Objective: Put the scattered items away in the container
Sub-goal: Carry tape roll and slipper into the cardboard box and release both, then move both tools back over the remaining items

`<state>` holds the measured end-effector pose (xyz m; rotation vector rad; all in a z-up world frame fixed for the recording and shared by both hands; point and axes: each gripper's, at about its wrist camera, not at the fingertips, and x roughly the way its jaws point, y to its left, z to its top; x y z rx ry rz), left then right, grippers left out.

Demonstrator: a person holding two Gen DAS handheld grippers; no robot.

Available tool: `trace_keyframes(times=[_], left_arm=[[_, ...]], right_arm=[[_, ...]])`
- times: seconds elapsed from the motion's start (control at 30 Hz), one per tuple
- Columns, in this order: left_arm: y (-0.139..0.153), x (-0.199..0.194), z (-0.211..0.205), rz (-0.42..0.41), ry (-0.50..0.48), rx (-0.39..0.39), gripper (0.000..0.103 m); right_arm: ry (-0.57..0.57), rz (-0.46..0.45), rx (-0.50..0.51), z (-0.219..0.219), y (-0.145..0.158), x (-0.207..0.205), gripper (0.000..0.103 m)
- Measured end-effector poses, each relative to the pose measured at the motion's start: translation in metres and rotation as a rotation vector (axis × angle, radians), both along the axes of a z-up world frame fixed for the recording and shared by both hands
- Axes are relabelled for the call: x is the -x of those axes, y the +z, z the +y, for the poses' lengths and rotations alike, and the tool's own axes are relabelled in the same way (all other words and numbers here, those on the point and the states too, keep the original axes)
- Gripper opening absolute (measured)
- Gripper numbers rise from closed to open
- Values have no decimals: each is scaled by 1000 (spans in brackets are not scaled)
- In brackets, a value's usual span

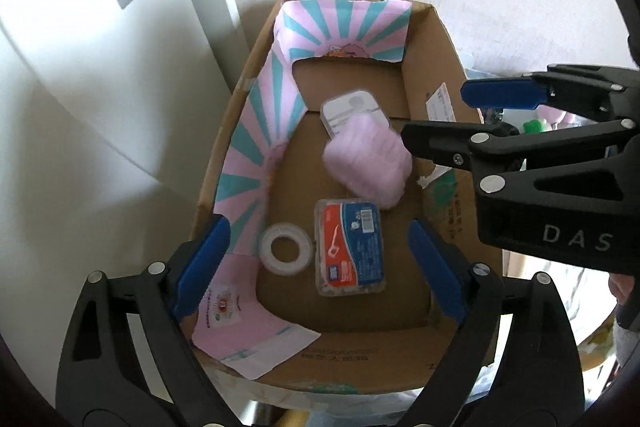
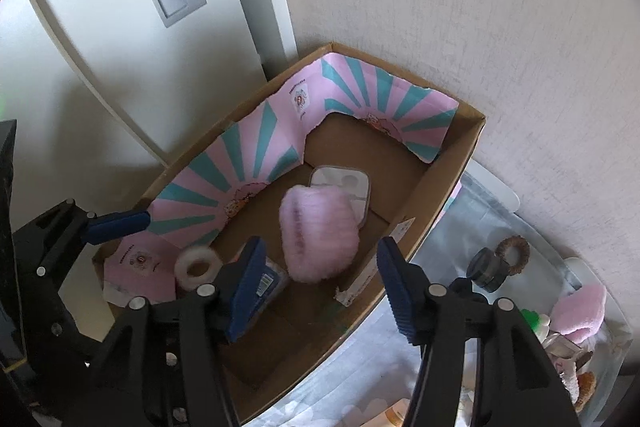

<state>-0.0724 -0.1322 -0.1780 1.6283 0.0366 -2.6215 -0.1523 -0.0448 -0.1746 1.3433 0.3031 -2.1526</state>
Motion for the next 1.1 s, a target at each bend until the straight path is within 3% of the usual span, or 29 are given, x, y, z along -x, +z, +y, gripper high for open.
trace_keyframes(times=[0.43,0.73,0.9,1.1], left_arm=[[6,-5,5,5,-25,-16,90],[25,-2,24,24,-90,-45,90],[34,0,51,35,-147,-25,90],[44,2,85,36,-230,-91,91]], right_arm=[[-30,36,17,9,13,-11,54],[-88,61,38,40,20,-31,54],[-155,67,49,83,24,-43,54],[-277,79,8,160,26,-61,54]])
